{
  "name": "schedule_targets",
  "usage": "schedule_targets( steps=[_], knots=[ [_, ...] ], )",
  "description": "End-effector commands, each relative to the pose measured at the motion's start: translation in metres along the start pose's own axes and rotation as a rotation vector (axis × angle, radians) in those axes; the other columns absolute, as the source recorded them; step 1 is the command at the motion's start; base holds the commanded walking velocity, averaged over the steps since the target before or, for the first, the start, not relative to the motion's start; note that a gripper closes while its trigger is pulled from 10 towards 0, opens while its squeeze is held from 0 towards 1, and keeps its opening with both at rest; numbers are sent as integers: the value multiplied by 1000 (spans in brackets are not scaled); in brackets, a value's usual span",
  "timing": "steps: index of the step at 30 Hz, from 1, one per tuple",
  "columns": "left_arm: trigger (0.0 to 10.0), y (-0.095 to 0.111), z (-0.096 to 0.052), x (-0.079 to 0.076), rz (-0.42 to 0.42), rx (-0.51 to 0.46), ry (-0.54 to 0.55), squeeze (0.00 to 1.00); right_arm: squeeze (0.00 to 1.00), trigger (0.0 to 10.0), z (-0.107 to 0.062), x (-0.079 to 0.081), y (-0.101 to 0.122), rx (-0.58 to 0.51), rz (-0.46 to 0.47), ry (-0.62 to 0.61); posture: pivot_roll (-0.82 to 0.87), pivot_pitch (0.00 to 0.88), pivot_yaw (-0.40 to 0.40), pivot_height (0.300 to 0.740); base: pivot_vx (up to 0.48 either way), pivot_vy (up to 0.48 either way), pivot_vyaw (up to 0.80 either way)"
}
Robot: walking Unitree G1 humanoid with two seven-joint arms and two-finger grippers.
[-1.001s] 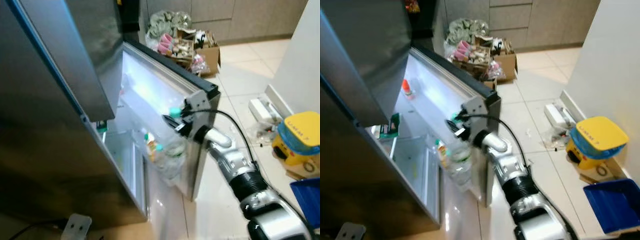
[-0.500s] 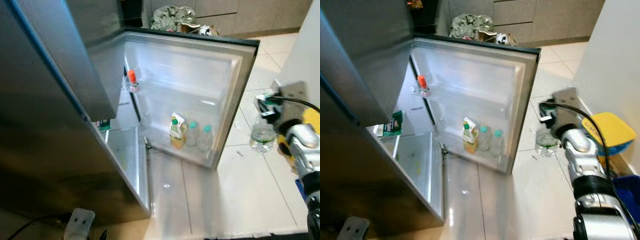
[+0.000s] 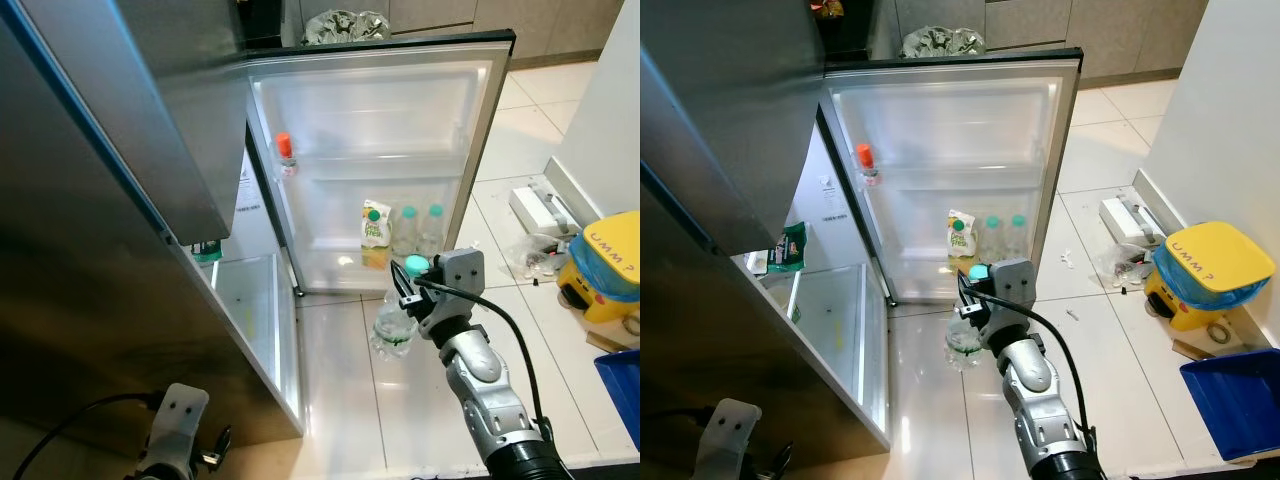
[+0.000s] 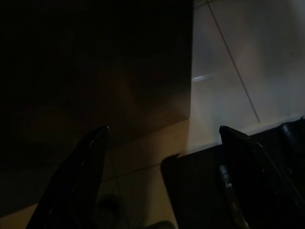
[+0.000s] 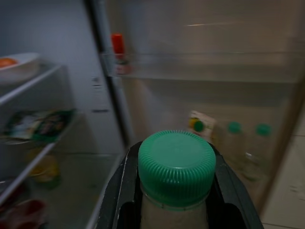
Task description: Restocking fridge
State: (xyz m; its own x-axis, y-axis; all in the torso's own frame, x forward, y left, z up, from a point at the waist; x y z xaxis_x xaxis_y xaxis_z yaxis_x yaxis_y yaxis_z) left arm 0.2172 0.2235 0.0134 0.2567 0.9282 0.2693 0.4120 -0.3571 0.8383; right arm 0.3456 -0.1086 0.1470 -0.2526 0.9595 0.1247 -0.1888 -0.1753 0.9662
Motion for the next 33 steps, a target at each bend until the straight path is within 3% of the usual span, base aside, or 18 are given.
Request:
schedule_targets(
  steps=[1, 5, 16, 23, 33],
  knots=[
    [10000, -4, -1, -6, 0, 18, -6, 0, 0, 10000, -5, 1, -2, -5, -13, -29, -38, 190, 107, 721, 0, 0, 0],
    [10000, 13, 3, -22, 1, -52, -61, 0, 0, 10000, -19, -8, -11, 23, -81, -135, -51, 183, 93, 721, 0, 0, 0],
    [10000, 45, 17, -41, -27, -146, -101, 0, 0, 10000, -28, -10, -15, 43, -83, -147, -60, 177, 79, 721, 0, -42, 0],
    [10000, 49, 22, -42, -40, -146, -71, 0, 0, 10000, -29, 3, -17, 52, -71, -126, -65, 182, 76, 721, 0, -466, 0],
    [10000, 48, 27, -40, -82, -111, -29, 0, 0, 10000, -33, 2, -18, 68, -66, -126, -69, 188, 73, 721, 128, -372, 0]
  ],
)
Point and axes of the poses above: a point about 5 cm out from each wrist's last joint towards the gripper, its own z axis pointing out of the wrist towards the gripper, its own y axis along the axis of the wrist's last joint, x = y × z, the point moved 2 cm from there along z, pointing out of the wrist towards the gripper, and after that the axes turned 9 degrees about z, right-handed, at the moved point
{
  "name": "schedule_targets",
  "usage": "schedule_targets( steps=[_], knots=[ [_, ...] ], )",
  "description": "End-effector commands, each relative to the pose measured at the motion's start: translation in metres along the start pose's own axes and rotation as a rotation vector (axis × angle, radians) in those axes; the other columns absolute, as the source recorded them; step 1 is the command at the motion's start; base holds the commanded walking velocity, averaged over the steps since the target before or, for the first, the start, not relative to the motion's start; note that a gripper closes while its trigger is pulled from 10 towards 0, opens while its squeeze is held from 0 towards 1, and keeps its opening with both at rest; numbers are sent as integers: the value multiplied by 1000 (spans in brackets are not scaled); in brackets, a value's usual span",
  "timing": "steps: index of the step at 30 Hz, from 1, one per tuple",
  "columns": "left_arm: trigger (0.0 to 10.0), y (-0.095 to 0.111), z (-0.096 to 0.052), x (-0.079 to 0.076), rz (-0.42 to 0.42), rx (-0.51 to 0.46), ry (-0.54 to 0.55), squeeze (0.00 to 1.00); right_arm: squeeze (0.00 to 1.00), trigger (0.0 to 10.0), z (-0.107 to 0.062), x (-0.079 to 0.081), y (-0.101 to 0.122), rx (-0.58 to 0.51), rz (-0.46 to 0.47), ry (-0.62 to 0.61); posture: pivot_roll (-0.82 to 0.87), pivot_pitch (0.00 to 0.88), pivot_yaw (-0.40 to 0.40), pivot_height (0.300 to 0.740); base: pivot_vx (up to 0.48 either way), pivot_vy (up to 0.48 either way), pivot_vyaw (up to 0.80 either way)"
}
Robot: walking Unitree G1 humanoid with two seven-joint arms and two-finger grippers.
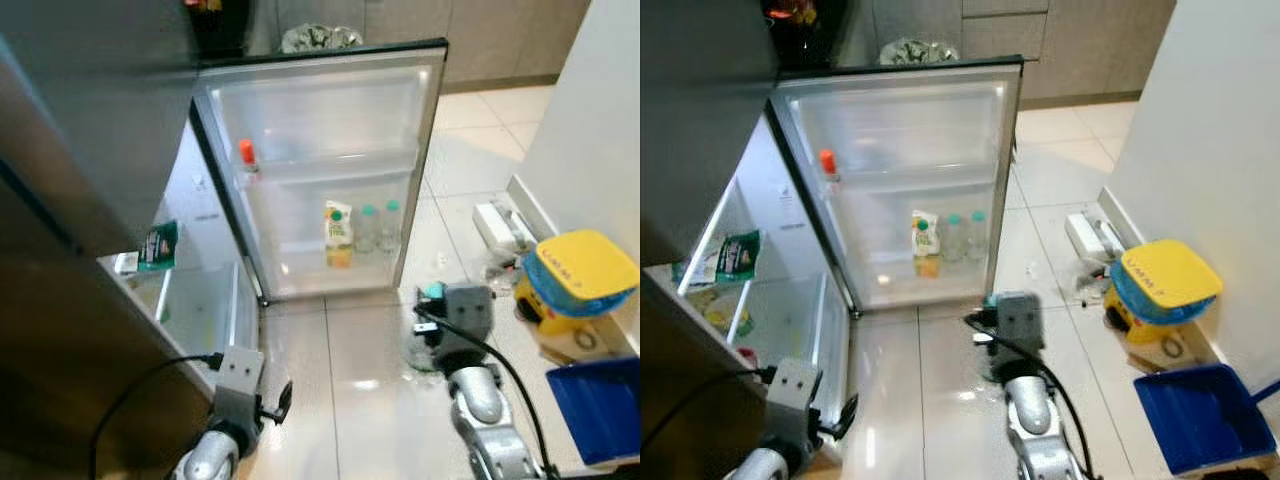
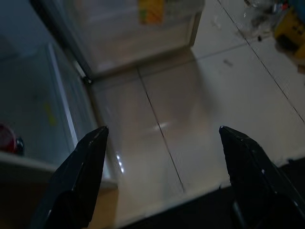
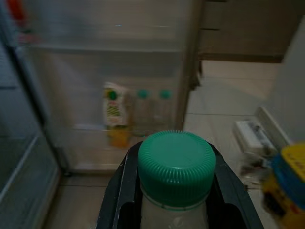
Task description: Restocking fridge
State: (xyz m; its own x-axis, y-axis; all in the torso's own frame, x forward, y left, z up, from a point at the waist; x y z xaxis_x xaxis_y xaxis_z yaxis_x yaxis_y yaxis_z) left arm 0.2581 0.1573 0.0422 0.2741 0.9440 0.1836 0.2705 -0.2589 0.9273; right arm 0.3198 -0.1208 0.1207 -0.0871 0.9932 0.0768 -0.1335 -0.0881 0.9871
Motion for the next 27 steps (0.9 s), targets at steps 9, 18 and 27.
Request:
schedule_targets(
  steps=[9, 18, 27],
  knots=[
    [10000, -20, -4, 12, -10, 96, 74, 0, 0, 10000, -3, 10, 2, 6, 16, 31, -68, 191, 76, 721, 0, 0, 0],
    [10000, -14, 0, 14, 21, 65, 90, 0, 0, 10000, -3, 11, 0, 15, 17, 33, -71, 191, 76, 721, 28, 0, 0],
    [10000, -12, 1, 11, 38, 50, 78, 0, 0, 10000, -4, 8, -1, 20, 10, 25, -72, 189, 75, 721, 430, 0, 0]
  ],
)
Point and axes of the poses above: a point about 5 cm out from each wrist's last joint towards the gripper, its own z axis pointing out of the wrist towards the gripper, its own y axis along the axis of the wrist's last joint, x = y × z, the point moved 2 cm from there along z, pointing out of the wrist towards the gripper, and after that the axes turned 9 degrees about z, right-handed, at the moved point
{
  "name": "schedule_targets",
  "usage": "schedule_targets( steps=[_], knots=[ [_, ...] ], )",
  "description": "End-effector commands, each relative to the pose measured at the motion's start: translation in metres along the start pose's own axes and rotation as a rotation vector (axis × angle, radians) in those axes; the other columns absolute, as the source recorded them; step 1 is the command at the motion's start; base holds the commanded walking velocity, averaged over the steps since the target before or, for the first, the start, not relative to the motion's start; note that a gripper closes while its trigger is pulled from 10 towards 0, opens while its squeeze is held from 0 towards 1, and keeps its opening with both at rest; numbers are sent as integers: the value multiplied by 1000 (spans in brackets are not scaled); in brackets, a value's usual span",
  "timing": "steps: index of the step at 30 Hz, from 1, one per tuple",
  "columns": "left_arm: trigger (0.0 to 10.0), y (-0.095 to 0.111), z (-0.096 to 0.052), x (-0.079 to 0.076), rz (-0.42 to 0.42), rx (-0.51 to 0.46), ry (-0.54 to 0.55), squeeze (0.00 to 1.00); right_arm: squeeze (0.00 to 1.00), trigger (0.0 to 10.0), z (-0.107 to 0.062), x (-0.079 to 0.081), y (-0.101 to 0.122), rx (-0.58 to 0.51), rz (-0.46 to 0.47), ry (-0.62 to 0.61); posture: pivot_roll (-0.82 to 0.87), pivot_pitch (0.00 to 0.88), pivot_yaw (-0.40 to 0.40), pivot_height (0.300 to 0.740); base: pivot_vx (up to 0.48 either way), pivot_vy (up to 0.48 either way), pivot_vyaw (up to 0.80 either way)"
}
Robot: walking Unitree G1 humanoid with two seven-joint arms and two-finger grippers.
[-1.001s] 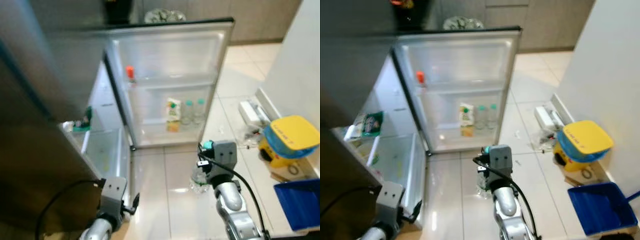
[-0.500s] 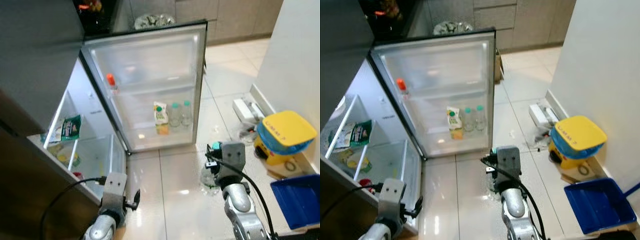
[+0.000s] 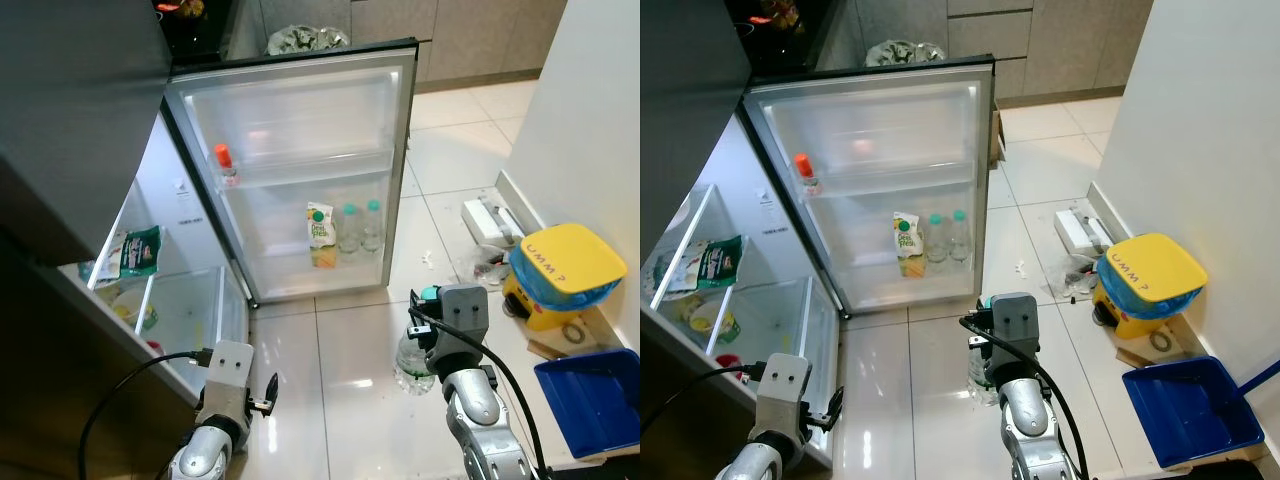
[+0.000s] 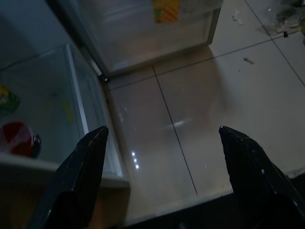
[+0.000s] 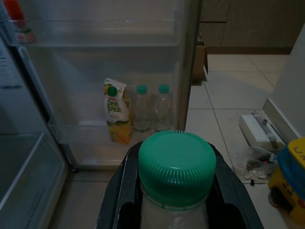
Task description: Restocking fridge
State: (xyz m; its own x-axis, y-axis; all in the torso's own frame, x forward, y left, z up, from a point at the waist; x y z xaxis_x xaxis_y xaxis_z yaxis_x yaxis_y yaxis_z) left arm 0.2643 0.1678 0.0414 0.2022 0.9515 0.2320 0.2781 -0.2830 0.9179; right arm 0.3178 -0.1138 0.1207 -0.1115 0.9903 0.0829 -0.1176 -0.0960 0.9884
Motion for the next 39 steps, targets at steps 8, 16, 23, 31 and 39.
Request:
schedule_targets(
  steps=[8, 16, 23, 31, 39],
  knots=[
    [10000, -10, -2, -2, 12, 31, -11, 0, 0, 10000, -2, 0, -1, 5, -3, 0, -76, 187, 74, 721, 480, 0, 0],
    [10000, -10, -1, -4, 11, 27, -16, 0, 0, 10000, -2, 0, -2, 8, -8, 4, -79, 181, 72, 721, 480, 0, 0],
    [10000, -9, 0, -6, 9, 23, -27, 0, 0, 10000, -3, -1, -3, 13, -11, 2, -79, 180, 72, 721, 480, 0, 0],
    [10000, -11, -1, -6, 8, 26, -27, 0, 0, 10000, -4, -1, -5, 19, -12, 3, -79, 180, 72, 721, 465, 0, 0],
    [10000, -13, -2, -5, -4, 35, -19, 0, 0, 10000, -4, 0, -6, 24, -12, 10, -77, 183, 73, 721, 340, 0, 0]
  ],
)
Point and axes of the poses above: a point about 5 cm out from each wrist's last joint towards the gripper, its own z axis pointing out of the wrist towards the gripper, its own y axis along the axis of the wrist's last joint, x = y × z, the point moved 2 cm from there along z, pointing out of the wrist towards the gripper, and after that the axes turned 9 degrees about z, right-handed, at the moved point
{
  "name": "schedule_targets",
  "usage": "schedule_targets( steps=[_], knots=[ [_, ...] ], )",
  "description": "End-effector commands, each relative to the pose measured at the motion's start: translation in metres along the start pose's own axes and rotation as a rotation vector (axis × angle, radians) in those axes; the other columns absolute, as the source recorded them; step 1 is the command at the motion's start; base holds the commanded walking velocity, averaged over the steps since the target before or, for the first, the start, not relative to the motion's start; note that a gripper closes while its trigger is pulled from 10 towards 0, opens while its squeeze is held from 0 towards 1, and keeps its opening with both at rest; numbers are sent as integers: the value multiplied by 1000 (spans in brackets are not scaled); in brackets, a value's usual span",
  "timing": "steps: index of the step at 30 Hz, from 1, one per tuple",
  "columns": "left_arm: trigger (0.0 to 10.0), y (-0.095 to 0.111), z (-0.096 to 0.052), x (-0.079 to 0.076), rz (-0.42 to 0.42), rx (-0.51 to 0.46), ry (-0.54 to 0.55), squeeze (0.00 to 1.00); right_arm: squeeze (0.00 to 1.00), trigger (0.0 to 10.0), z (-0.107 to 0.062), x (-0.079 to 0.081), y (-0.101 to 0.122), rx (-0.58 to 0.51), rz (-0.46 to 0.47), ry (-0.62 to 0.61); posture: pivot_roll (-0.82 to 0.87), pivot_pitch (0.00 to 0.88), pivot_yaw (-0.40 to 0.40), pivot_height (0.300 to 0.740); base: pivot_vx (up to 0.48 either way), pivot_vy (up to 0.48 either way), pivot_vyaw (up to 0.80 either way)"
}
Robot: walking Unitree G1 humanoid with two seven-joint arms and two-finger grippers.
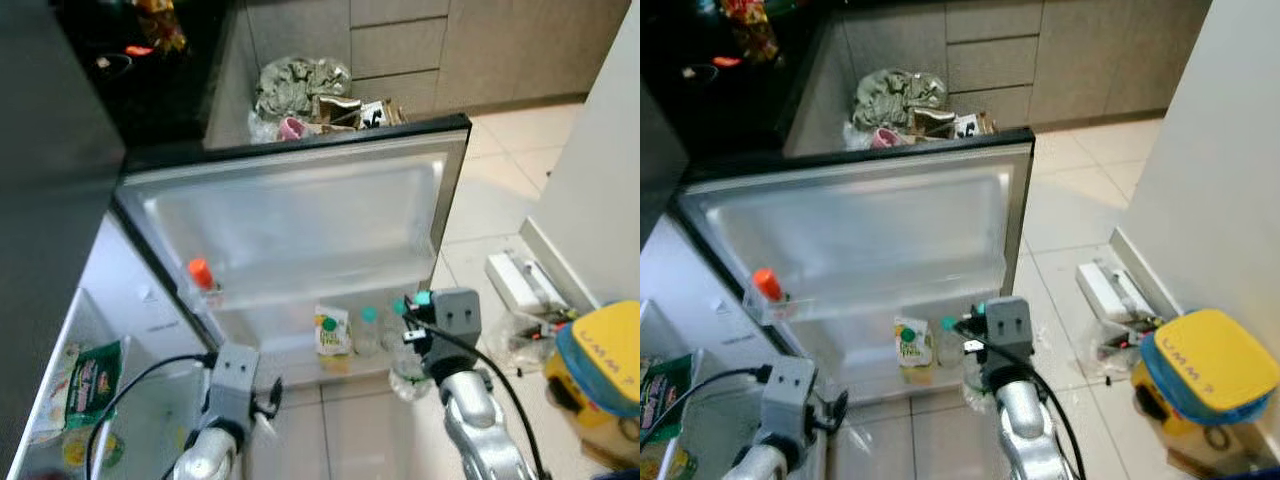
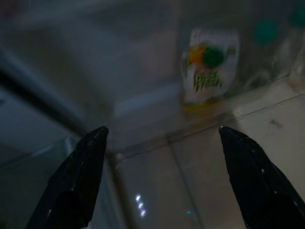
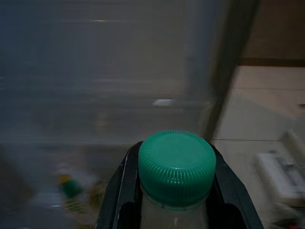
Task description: Restocking fridge
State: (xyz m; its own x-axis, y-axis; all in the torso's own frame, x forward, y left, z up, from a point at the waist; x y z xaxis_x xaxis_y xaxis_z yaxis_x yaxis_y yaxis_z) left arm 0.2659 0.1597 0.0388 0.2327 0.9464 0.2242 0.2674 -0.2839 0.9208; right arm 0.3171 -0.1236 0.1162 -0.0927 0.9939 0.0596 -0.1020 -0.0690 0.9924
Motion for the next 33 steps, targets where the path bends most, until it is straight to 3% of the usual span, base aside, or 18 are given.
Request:
schedule_targets(
  steps=[1, 10, 33],
  knots=[
    [10000, -13, -6, 3, -7, 46, 13, 0, 0, 10000, -2, 10, -2, 5, 13, 26, -77, 183, 73, 721, 0, 0, 0],
    [10000, -21, -14, 6, 4, 60, -1, 0, 0, 10000, -6, 14, -6, 21, 17, 62, -79, 184, 74, 721, 0, 0, 0],
    [10000, -25, -15, 3, -1, 77, 0, 0, 0, 10000, -12, 25, -12, 39, -5, 116, -81, 186, 71, 721, 0, 0, 0]
  ],
)
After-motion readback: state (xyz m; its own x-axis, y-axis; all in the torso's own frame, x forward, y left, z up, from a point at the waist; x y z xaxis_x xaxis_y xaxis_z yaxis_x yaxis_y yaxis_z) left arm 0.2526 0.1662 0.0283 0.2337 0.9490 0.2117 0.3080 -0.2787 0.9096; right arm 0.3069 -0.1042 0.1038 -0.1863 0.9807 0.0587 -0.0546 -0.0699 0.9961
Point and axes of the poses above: a point about 5 cm out from each wrist's last joint towards the gripper, its own z axis pointing out of the wrist towards the gripper, its own y axis along the axis of the wrist's last joint, x = y × z, the point moved 2 cm from there along z, pointing out of the wrist towards the gripper, and after that the axes turned 9 degrees about z, right-handed, at the moved point
